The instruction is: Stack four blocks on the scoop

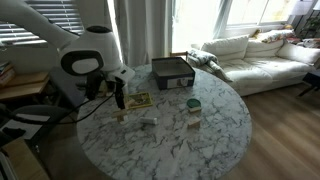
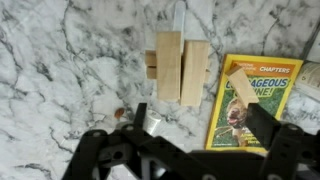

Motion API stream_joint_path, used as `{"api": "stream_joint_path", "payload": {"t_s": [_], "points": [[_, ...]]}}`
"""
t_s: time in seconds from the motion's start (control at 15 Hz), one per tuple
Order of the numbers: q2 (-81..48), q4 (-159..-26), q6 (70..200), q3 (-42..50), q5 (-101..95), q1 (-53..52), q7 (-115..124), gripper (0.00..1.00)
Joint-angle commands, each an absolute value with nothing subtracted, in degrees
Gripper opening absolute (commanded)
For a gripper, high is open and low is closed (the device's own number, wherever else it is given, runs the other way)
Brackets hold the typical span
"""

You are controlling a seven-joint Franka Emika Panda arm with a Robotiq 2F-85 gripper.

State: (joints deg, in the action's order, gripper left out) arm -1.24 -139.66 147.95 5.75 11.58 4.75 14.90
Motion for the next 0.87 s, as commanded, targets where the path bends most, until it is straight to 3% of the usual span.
{"api": "stream_joint_path", "payload": {"t_s": [0.0,0.8], "points": [[5.43,-141.70,143.25,6.33,11.13,5.72,11.02,1.00],[9.14,-140.21,139.23,6.37,10.99,6.18,8.15,1.00]]}}
